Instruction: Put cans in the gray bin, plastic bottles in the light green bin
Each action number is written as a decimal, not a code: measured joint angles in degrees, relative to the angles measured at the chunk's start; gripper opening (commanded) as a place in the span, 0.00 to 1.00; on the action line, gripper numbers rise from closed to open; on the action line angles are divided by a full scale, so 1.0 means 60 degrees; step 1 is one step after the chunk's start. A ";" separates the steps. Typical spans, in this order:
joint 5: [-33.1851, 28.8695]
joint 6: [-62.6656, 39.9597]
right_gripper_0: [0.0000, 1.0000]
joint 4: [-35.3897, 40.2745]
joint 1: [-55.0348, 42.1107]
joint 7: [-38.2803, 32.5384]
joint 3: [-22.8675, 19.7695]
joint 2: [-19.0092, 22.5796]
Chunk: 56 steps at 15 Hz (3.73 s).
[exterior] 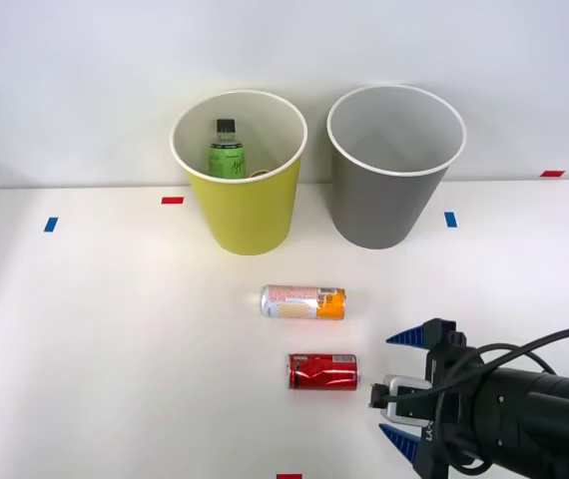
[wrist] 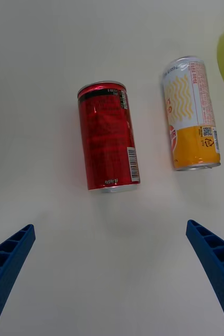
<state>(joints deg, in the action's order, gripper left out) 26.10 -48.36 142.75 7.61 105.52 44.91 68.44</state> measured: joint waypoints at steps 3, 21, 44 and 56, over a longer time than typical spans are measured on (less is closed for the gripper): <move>0.0986 -0.1273 1.00 0.0004 0.0804 0.0253 -0.0005 -0.0609; 0.0942 -0.5741 1.00 -0.1798 0.2993 0.0433 0.0836 -0.4652; 0.0232 -0.5739 1.00 -0.4309 0.3596 0.1587 0.0939 -0.6501; -0.0016 -0.5727 0.80 -0.4731 0.3594 0.1632 0.0938 -0.6808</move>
<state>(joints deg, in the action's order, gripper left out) 26.01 -82.72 114.36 29.18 115.31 50.54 27.59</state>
